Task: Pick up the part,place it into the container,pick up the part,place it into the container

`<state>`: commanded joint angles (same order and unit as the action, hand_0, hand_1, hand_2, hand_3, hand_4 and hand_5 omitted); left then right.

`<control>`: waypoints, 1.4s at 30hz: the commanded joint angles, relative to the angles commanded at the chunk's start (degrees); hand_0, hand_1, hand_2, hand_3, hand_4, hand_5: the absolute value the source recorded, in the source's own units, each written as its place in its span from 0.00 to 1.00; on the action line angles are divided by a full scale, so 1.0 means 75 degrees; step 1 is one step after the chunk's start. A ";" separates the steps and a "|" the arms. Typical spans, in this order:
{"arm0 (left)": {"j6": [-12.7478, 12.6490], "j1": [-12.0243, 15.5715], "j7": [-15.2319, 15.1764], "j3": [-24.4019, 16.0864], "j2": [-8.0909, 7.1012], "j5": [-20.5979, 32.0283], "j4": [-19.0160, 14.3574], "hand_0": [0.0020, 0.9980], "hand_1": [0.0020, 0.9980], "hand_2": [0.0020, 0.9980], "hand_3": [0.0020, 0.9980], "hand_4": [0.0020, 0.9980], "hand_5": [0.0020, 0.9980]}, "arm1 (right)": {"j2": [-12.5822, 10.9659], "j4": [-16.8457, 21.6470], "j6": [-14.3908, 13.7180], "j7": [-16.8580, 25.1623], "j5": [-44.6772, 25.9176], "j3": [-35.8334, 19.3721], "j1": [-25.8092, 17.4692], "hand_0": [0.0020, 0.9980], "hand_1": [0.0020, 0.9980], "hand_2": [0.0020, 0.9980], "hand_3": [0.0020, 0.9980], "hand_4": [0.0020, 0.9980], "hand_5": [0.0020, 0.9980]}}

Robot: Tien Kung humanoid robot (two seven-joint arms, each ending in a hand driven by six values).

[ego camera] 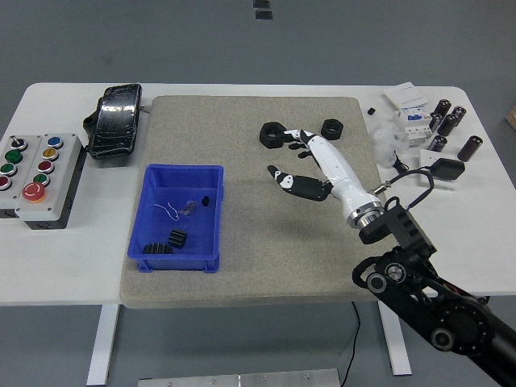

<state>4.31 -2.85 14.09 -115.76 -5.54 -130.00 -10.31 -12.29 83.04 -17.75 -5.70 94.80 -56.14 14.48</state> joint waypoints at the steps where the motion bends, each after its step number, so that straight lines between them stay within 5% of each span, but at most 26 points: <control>1: -0.0004 0.0002 -0.0009 -0.0005 -0.0005 0.0000 0.0000 0.64 0.54 0.55 0.61 0.64 0.32 | 0.0018 -0.0086 0.0037 0.0143 -0.0176 -0.0272 -0.0203 0.66 0.75 0.79 0.76 0.74 0.29; 8: 0.0006 0.0003 -0.0047 -0.0035 -0.0006 0.0000 0.0000 0.64 0.54 0.55 0.61 0.64 0.32 | 0.0318 -0.0539 0.0037 0.1156 -0.1352 -0.2168 -0.1358 0.66 0.74 0.77 0.75 0.76 0.30; 16: 0.0046 -0.0051 -0.0084 0.0040 -0.0081 0.0000 0.0000 0.64 0.54 0.55 0.61 0.64 0.32 | 0.0316 -0.0488 -0.0078 0.1684 -0.1998 -0.3528 -0.1455 0.67 0.72 0.76 0.74 0.79 0.35; 19: 0.0048 -0.0026 -0.0088 0.0012 -0.0113 0.0000 0.0000 0.64 0.54 0.55 0.61 0.64 0.32 | 0.0448 -0.0415 0.0062 0.2146 -0.2663 -0.3441 -0.1483 0.67 0.72 0.76 0.74 0.79 0.35; 20: 0.0046 -0.0011 -0.0088 -0.0007 -0.0121 0.0000 0.0000 0.64 0.54 0.55 0.61 0.64 0.33 | 0.0513 -0.0387 0.0110 0.2317 -0.2902 -0.3389 -0.1481 0.67 0.72 0.75 0.76 0.87 0.56; 29: 0.0011 0.0108 -0.0085 0.0041 -0.0063 0.0000 0.0000 0.64 0.54 0.55 0.61 0.64 0.33 | 0.0635 -0.0328 0.0204 0.3125 -0.4557 -0.2931 -0.1477 0.67 0.71 0.74 0.73 0.87 0.60; 42: 0.0005 0.0100 -0.0093 0.0066 -0.0013 0.0000 0.0000 0.64 0.54 0.55 0.61 0.65 0.33 | 0.0524 -0.0745 0.0249 0.3221 -0.4749 -0.2718 -0.1389 0.67 0.70 0.73 0.70 0.87 0.63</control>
<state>4.34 -2.10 13.39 -115.26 -5.63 -130.00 -10.31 -8.35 77.45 -15.88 18.46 59.19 -76.52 4.06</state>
